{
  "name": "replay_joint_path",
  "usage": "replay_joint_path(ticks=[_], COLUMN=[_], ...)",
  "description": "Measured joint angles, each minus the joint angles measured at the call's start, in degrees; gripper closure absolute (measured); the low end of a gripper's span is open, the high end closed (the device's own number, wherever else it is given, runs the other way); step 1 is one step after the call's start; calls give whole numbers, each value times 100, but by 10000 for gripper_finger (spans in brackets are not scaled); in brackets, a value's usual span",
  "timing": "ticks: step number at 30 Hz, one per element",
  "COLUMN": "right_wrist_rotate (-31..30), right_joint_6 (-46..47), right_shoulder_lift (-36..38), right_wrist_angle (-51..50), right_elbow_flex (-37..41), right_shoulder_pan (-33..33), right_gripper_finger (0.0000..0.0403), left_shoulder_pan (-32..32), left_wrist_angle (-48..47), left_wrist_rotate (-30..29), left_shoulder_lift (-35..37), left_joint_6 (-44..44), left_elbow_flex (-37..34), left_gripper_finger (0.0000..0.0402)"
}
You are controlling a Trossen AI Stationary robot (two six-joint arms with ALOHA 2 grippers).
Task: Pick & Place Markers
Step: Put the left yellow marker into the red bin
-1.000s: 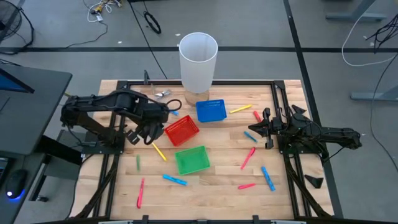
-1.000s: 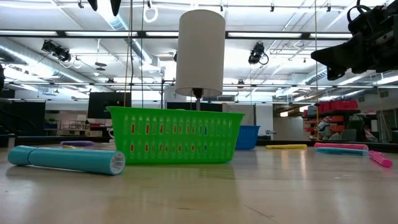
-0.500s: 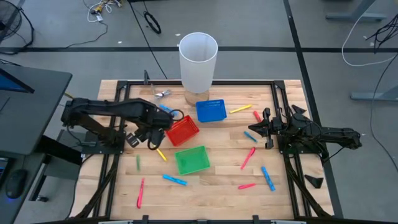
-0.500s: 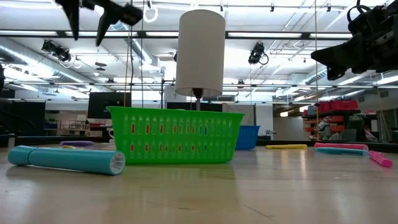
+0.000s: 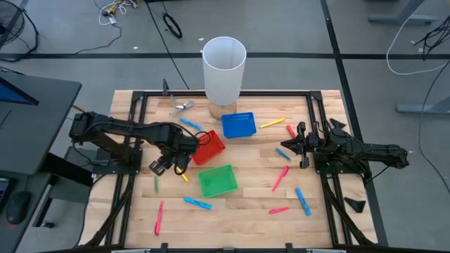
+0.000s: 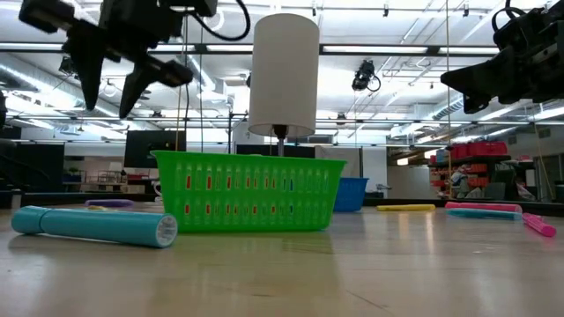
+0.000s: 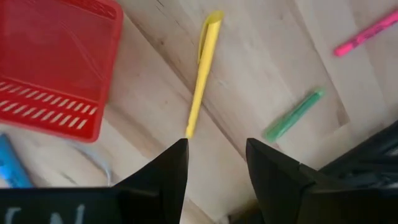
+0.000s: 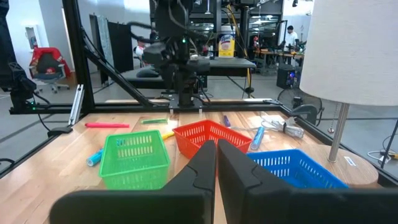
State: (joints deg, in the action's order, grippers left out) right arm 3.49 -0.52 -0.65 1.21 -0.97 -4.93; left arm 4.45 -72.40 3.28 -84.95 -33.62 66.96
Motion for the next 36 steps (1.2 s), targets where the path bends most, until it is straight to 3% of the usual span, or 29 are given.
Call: replay_joint_path(ticks=[21,36], right_wrist_rotate=[-1,-2], right_joint_6=[-1,1], right_shoulder_lift=[0,1], right_wrist_angle=[0,0], right_elbow_flex=[-1,0], right_shoulder_pan=[0,0], right_gripper_finger=[382,382], left_shoulder_pan=[161,155], left_wrist_angle=[2236,2797], left_wrist_rotate=[97,-20], left_shoulder_lift=[-25,-804], left_joint_6=[143,-162], left_elbow_flex=[-1782,-1969], left_gripper_finger=[232,232])
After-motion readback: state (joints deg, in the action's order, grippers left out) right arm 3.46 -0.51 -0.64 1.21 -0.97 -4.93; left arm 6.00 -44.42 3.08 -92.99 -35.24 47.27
